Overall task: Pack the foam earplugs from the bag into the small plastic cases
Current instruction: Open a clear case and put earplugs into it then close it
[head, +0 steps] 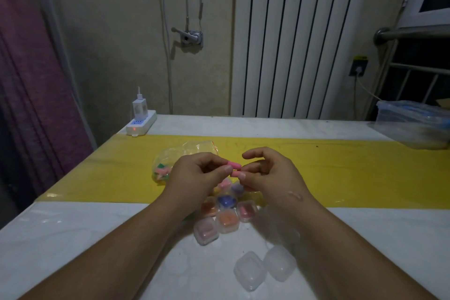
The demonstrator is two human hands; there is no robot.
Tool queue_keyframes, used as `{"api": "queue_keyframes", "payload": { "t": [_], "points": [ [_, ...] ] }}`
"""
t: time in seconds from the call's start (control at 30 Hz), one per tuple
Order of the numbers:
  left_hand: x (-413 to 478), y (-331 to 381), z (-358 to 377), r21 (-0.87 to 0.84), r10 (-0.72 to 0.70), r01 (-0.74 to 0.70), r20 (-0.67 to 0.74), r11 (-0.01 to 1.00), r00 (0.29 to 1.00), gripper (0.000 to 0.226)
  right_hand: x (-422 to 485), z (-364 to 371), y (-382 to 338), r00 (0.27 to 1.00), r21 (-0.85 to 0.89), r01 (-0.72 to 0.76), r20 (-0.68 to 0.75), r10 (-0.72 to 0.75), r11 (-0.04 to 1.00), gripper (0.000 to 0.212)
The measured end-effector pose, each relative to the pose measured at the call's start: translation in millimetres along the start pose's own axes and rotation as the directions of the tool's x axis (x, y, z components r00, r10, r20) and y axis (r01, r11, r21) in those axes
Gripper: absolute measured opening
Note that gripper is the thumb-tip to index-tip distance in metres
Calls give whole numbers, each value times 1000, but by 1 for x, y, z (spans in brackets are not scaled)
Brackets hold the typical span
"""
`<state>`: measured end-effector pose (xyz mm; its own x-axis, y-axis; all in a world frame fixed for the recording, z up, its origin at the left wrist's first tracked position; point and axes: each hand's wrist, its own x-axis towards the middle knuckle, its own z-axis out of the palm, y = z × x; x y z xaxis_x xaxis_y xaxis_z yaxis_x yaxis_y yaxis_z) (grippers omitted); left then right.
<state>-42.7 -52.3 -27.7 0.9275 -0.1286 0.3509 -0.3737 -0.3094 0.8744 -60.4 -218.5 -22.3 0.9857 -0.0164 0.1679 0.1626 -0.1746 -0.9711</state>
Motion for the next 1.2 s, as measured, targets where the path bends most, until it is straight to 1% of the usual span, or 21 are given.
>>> {"api": "queue_keyframes", "payload": {
  "t": [0.2,0.33,0.5,0.57,0.63,0.7,0.8,0.87,1.0,1.07,1.1,1.13,1.2],
  "points": [
    [1,-3,0,1,-36,36,19,999,999,15,0,0,1,1000,-25,30,8,-29,999,29],
    [1,-3,1,-37,-37,38,20,999,999,8,-1,0,1,999,-44,44,6,-43,998,19],
    [3,-5,1,39,-8,9,-14,999,1000,9,5,-4,4,996,-34,56,-73,-58,998,13],
    [2,-4,2,57,23,-25,49,998,999,9,7,-7,7,992,-63,63,-108,-70,996,16],
    [-2,-2,2,84,66,-81,168,993,984,10,9,-10,9,988,-128,68,-127,-85,989,17],
    [-5,0,2,130,113,-158,296,979,948,3,11,-13,12,986,-155,64,-141,-86,986,12],
    [-6,2,2,242,155,-299,478,923,865,18,13,-14,14,984,-167,63,-155,-90,984,6],
    [-8,7,4,256,180,-388,581,885,794,23,13,-15,14,982,-174,70,-160,-98,982,7],
    [-11,11,5,250,164,-498,744,830,647,37,13,-15,15,979,-185,71,-173,-104,980,5],
    [-12,11,5,233,107,-485,810,843,576,40,14,-15,17,978,-198,74,-176,-109,977,6],
    [-12,11,6,229,79,-466,830,855,552,41,14,-16,17,978,-201,74,-175,-110,977,6],
    [-12,11,6,224,61,-448,841,865,538,40,14,-16,17,979,-203,75,-171,-111,976,5],
    [-12,11,5,223,38,-417,845,881,533,36,14,-15,16,979,-205,82,-167,-118,975,6]
  ]
}}
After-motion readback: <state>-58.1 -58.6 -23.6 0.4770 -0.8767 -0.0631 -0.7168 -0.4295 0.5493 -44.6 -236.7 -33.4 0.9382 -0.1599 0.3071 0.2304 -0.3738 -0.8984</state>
